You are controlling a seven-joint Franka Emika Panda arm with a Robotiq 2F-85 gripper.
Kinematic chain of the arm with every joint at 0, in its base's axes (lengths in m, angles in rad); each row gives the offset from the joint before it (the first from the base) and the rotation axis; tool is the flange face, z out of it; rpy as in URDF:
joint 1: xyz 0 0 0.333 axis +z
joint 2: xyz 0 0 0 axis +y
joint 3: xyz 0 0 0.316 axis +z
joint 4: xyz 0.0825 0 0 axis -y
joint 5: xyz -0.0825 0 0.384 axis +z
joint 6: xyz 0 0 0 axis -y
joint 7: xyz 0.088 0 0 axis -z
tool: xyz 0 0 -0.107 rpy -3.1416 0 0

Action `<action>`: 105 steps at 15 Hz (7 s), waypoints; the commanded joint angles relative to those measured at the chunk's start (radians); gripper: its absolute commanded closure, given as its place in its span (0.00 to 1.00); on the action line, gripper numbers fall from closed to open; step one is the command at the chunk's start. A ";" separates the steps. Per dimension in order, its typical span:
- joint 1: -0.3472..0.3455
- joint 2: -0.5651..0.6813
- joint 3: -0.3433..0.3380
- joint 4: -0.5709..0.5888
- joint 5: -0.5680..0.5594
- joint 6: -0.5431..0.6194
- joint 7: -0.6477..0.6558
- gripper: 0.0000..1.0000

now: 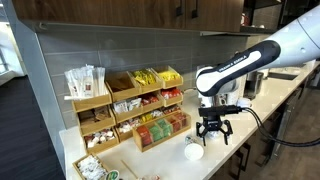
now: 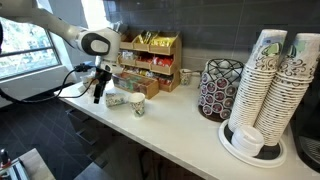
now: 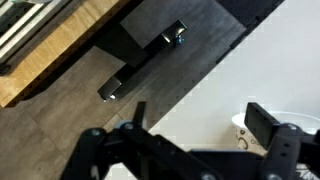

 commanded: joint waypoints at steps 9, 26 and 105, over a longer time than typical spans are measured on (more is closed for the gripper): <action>0.064 0.031 0.014 0.079 0.256 0.207 -0.079 0.00; 0.103 0.131 0.012 0.090 0.161 0.454 -0.034 0.00; -0.004 0.055 0.069 -0.158 1.037 0.831 -1.845 0.78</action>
